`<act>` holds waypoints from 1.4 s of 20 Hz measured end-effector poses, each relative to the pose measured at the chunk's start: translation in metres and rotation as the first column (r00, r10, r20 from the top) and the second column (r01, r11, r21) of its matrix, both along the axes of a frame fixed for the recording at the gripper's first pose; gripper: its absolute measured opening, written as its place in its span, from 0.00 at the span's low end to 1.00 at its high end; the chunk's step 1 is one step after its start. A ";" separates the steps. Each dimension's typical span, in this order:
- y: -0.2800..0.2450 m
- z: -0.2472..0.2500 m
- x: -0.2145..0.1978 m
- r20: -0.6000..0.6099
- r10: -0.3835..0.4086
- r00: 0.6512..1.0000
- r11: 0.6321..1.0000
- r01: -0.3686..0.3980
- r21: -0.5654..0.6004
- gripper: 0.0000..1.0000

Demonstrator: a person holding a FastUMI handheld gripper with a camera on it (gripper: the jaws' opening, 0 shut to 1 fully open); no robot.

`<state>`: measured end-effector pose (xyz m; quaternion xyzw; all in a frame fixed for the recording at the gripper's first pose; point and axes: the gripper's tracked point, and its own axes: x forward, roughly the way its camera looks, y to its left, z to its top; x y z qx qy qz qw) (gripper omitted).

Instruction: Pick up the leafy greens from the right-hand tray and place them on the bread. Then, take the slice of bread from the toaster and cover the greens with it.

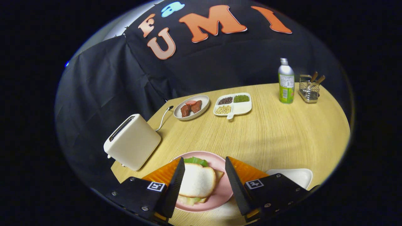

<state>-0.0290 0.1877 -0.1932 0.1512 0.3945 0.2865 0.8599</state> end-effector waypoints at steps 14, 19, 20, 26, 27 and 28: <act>-0.047 0.114 0.032 0.459 -0.178 0.870 0.982 0.189 0.021 0.98; -0.053 0.153 0.039 0.570 -0.239 0.786 0.968 0.240 0.074 0.98; -0.055 0.162 0.039 0.600 -0.248 0.760 0.965 0.249 0.084 0.98; -0.045 0.212 0.025 0.747 -0.248 0.617 0.966 0.219 0.140 0.98; -0.043 0.218 0.021 0.766 -0.244 0.595 0.967 0.210 0.145 0.98; -0.039 0.219 0.019 0.778 -0.232 0.584 0.970 0.197 0.141 0.98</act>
